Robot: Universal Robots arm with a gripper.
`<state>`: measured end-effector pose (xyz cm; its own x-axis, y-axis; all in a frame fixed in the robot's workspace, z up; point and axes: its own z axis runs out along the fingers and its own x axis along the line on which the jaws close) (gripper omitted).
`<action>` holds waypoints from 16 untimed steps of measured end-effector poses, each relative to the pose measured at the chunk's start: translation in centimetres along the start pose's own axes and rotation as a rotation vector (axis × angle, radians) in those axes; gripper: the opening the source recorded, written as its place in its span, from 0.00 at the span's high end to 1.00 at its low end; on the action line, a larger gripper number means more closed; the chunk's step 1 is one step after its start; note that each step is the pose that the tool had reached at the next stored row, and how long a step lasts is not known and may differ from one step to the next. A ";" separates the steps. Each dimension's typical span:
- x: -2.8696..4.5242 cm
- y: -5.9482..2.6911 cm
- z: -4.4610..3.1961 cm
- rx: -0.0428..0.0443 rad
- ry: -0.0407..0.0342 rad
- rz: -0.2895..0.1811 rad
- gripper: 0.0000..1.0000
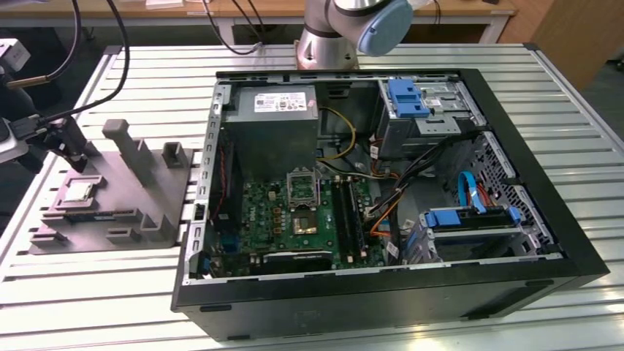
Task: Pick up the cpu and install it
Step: 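Pick up the cpu and move it towards the insertion slot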
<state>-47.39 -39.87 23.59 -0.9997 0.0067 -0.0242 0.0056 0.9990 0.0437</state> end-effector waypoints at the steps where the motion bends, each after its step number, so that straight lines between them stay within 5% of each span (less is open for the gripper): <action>1: 0.00 0.00 0.00 0.0000 0.0000 0.000 0.29; 16: -0.15 -0.39 0.37 0.0004 -0.0005 0.015 0.29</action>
<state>-47.24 -40.24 23.21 -0.9995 0.0214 -0.0241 0.0204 0.9988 0.0437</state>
